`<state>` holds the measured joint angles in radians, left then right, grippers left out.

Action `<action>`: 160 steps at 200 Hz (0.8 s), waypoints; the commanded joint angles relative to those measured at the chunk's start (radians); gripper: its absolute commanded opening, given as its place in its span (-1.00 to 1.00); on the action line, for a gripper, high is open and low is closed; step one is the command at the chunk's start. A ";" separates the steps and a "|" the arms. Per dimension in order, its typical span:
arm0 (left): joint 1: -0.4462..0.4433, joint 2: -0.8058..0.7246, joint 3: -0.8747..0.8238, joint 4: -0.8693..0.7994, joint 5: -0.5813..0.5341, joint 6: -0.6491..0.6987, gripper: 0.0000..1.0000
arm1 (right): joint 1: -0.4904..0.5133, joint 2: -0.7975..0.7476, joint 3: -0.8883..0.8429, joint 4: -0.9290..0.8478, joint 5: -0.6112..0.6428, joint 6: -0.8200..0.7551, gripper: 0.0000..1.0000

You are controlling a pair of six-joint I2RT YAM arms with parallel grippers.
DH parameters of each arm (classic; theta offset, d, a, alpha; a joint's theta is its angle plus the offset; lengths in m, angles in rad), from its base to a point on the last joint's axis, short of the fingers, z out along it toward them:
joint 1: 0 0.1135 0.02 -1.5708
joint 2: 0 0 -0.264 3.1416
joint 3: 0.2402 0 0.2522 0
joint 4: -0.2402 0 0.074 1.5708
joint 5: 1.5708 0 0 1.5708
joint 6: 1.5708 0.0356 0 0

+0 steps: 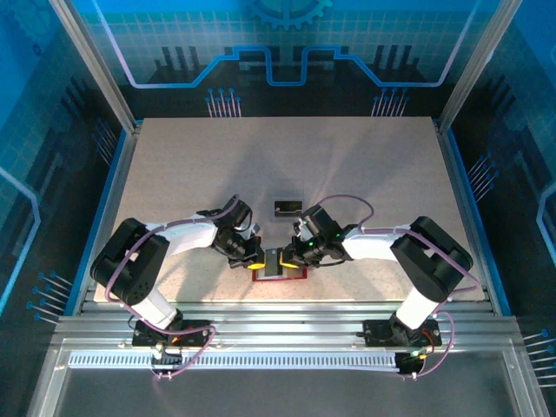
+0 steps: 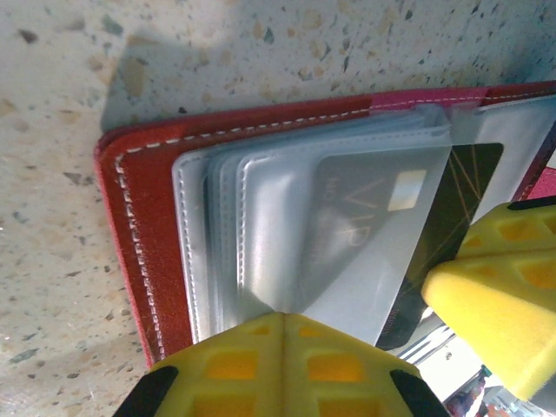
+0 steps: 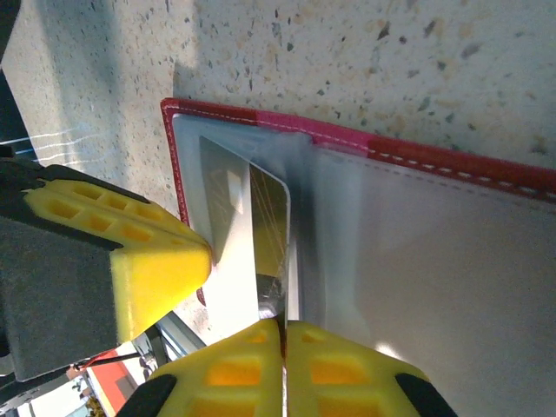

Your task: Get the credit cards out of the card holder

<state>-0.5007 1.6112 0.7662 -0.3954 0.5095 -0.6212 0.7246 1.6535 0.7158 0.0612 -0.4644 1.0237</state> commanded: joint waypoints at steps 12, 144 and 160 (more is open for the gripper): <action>-0.006 0.022 0.001 -0.048 -0.037 0.018 -1.00 | -0.032 -0.047 -0.023 -0.059 0.012 -0.038 -0.87; -0.006 0.017 -0.007 -0.036 -0.034 0.011 -1.00 | -0.073 -0.130 0.016 -0.313 0.086 -0.165 -0.90; -0.006 0.016 -0.006 -0.034 -0.031 0.011 -1.00 | -0.073 -0.126 0.022 -0.310 0.082 -0.163 -0.90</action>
<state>-0.5007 1.6112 0.7662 -0.3950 0.5091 -0.6212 0.6651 1.5421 0.7147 -0.1921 -0.4007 0.8810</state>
